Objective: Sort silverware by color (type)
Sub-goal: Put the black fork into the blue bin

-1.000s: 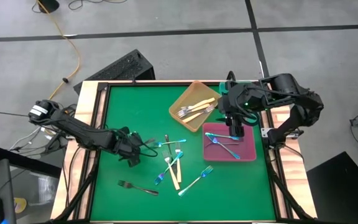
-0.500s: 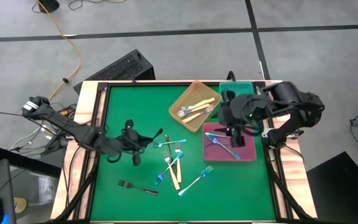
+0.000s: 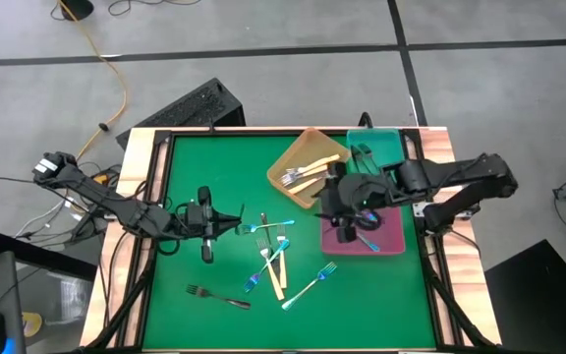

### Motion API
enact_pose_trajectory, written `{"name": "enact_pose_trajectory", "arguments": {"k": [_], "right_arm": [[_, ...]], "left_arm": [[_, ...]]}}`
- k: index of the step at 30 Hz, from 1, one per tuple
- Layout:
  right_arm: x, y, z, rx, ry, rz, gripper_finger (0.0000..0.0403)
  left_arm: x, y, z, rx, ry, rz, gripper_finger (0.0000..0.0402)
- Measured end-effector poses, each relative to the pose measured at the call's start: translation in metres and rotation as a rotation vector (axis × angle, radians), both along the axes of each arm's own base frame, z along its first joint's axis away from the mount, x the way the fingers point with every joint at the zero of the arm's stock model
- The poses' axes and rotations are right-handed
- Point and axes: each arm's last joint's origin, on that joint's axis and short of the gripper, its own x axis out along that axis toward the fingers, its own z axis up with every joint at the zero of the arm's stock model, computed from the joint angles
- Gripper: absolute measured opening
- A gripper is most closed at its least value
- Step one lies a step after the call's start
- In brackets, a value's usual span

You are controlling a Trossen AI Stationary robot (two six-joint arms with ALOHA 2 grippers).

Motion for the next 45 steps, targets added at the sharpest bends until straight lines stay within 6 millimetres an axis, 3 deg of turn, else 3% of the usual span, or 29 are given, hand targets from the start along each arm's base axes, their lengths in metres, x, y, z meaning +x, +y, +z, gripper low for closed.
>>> {"name": "enact_pose_trajectory", "arguments": {"k": [5, 12, 16, 19, 29, 45], "right_arm": [[-0.002, -0.015, -0.042, 0.12, -0.203, -0.013, 0.0223], [0.001, -0.021, -0.108, 0.227, -0.531, -0.034, 0.0223], [0.012, -0.019, -0.129, 0.249, -0.641, -0.025, 0.0223], [0.024, -0.015, -0.134, 0.258, -0.699, -0.012, 0.0223], [0.054, -0.007, -0.15, 0.242, -0.656, 0.004, 0.0223], [0.06, -0.008, -0.141, 0.241, -0.7, -0.057, 0.0223]], "left_arm": [[0.0, 0.0, 0.003, 0.006, -0.031, -0.01, 0.0], [0.004, 0.002, 0.014, 0.059, -0.13, -0.021, 0.0], [0.012, 0.008, 0.011, 0.063, -0.13, -0.046, 0.0], [0.021, 0.014, 0.005, 0.05, -0.118, -0.015, 0.0], [0.049, 0.024, -0.015, 0.066, -0.107, -0.017, 0.0], [0.066, 0.027, -0.035, 0.038, -0.097, 0.148, 0.0]]}}
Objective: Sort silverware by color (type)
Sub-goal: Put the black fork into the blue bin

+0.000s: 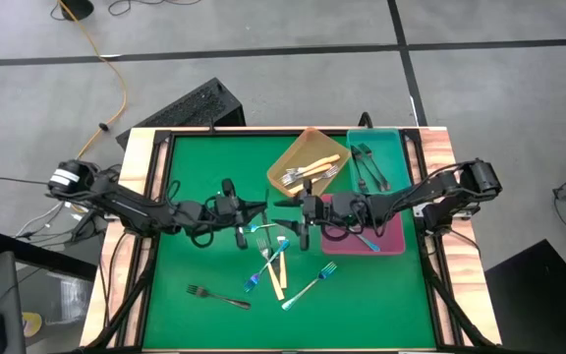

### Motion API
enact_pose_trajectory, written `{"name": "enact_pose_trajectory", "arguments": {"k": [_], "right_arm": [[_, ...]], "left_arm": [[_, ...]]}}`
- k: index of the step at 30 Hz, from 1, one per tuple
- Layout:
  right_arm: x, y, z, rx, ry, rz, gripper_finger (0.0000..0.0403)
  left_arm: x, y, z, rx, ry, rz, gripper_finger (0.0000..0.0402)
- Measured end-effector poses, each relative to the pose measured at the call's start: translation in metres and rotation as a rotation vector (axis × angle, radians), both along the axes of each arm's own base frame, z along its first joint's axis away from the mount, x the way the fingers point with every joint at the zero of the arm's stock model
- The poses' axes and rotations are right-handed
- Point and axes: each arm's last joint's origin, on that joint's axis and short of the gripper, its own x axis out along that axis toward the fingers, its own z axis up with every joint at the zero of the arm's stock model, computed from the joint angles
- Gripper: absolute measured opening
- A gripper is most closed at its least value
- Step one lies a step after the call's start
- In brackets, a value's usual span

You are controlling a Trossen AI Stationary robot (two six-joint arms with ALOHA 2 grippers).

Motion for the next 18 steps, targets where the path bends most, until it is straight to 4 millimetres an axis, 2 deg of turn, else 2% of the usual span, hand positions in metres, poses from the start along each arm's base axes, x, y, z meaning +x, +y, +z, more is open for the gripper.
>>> {"name": "enact_pose_trajectory", "arguments": {"k": [4, 9, 18], "right_arm": [[-0.0002, -0.0015, -0.0006, -0.002, 0.006, -0.051, 0.0223], [-0.0002, -0.0015, -0.0005, -0.002, 0.005, -0.052, 0.0223], [-0.0002, -0.0014, -0.0005, -0.002, 0.005, -0.049, 0.0223]], "left_arm": [[0.0047, -0.0002, -0.0017, -0.006, -0.052, 0.025, 0.0], [0.0096, -0.0048, -0.0032, 0.038, -0.098, -0.098, 0.0], [0.0105, -0.0042, -0.0009, 0.042, -0.138, -0.138, 0.0]]}}
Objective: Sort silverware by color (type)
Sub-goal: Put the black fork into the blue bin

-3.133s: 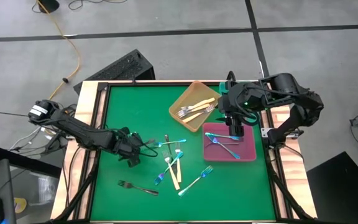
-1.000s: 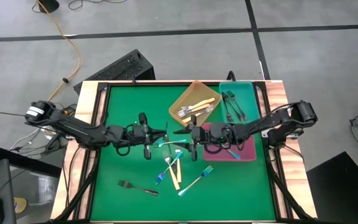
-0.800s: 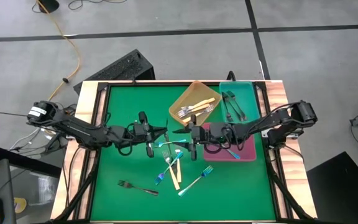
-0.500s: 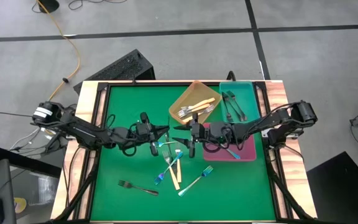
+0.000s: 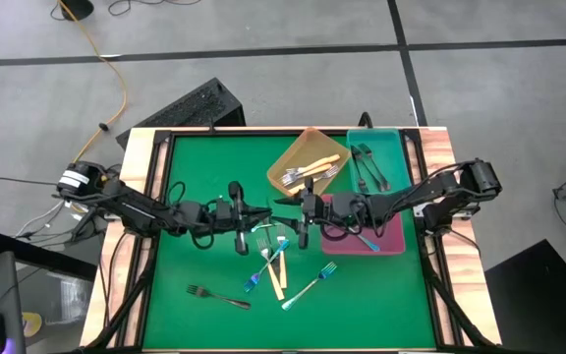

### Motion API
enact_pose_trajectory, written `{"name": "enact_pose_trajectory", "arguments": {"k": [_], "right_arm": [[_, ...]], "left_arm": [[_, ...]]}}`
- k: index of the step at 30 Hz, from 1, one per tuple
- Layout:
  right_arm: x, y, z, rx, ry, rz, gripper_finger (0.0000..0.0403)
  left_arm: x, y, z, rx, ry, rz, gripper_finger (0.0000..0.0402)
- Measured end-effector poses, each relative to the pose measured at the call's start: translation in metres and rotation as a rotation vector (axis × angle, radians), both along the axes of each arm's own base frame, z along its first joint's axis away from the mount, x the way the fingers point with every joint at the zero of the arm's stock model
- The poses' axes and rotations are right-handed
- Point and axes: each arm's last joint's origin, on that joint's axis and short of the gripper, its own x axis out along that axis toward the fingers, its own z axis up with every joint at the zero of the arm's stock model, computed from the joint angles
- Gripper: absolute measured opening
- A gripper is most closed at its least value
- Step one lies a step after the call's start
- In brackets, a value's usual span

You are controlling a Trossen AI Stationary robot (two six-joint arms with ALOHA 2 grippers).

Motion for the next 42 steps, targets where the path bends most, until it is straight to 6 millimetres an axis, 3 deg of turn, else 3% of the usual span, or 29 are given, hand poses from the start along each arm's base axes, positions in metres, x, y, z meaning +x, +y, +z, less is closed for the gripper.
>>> {"name": "enact_pose_trajectory", "arguments": {"k": [8, 27, 33, 42], "right_arm": [[0.0, 0.0, 0.0, 0.003, -0.002, 0.001, 0.0223], [0.0, 0.002, 0.0, 0.003, 0.001, 0.03, 0.0216], [0.0, 0.002, 0.0, 0.0, 0.003, 0.031, 0.0165], [0.0, 0.002, 0.0, -0.005, 0.001, 0.035, 0.005]], "left_arm": [[0.006, 0.01, 0.005, -0.015, 0.0, -0.022, 0.0], [0.013, 0.01, 0.013, 0.018, 0.007, -0.08, 0.0], [0.013, 0.01, 0.013, 0.012, 0.003, -0.078, 0.0], [0.013, 0.01, 0.012, 0.005, 0.011, -0.079, 0.0]]}}
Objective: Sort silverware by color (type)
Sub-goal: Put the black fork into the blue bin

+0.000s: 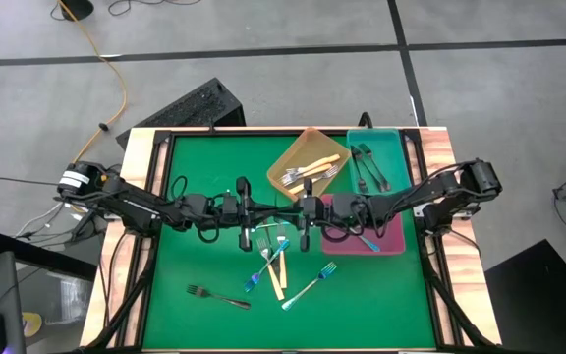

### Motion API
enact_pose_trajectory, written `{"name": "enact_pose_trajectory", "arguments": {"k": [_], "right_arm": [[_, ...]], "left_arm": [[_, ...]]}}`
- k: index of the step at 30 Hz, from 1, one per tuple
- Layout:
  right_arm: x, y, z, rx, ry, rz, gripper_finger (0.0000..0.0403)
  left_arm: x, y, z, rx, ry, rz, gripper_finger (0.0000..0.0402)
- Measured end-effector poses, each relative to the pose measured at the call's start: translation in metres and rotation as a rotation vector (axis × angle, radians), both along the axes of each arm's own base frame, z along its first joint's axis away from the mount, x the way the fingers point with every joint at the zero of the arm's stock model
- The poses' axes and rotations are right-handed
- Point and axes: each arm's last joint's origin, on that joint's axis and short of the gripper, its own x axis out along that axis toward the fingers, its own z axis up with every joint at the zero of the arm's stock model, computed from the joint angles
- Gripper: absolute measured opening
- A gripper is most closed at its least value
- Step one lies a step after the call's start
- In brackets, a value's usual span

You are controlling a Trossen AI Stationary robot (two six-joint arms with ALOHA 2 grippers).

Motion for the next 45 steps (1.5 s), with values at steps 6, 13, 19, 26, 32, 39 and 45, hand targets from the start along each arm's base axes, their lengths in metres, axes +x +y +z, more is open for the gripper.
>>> {"name": "enact_pose_trajectory", "arguments": {"k": [6, 13, 19, 26, 32, 39, 45], "right_arm": [[0.0, 0.0, 0.0, -0.003, 0.003, 0.0, 0.003], [0.0, 0.0, 0.0, -0.003, 0.006, -0.004, 0.003], [0.0, -0.001, -0.002, -0.006, 0.018, -0.01, 0.003], [0.0, -0.001, -0.001, -0.004, 0.004, -0.009, 0.003], [-0.001, -0.001, 0.001, -0.003, 0.002, -0.017, 0.003], [-0.008, -0.002, 0.009, -0.006, 0.015, -0.02, 0.003], [-0.026, -0.006, 0.027, -0.01, 0.057, -0.086, 0.003]], "left_arm": [[0.0, 0.0, 0.0, -0.011, -0.001, -0.002, 0.0], [0.0, 0.0, -0.001, -0.027, 0.003, 0.001, 0.0001], [0.0, 0.001, -0.003, -0.065, 0.03, 0.04, 0.0041], [0.001, 0.002, -0.004, -0.087, 0.037, 0.044, 0.0122], [-0.001, 0.002, -0.004, -0.095, 0.063, 0.044, 0.0159], [-0.016, 0.004, 0.008, -0.092, 0.125, 0.11, 0.0162], [-0.037, 0.006, 0.025, -0.093, 0.145, 0.157, 0.0162]]}}
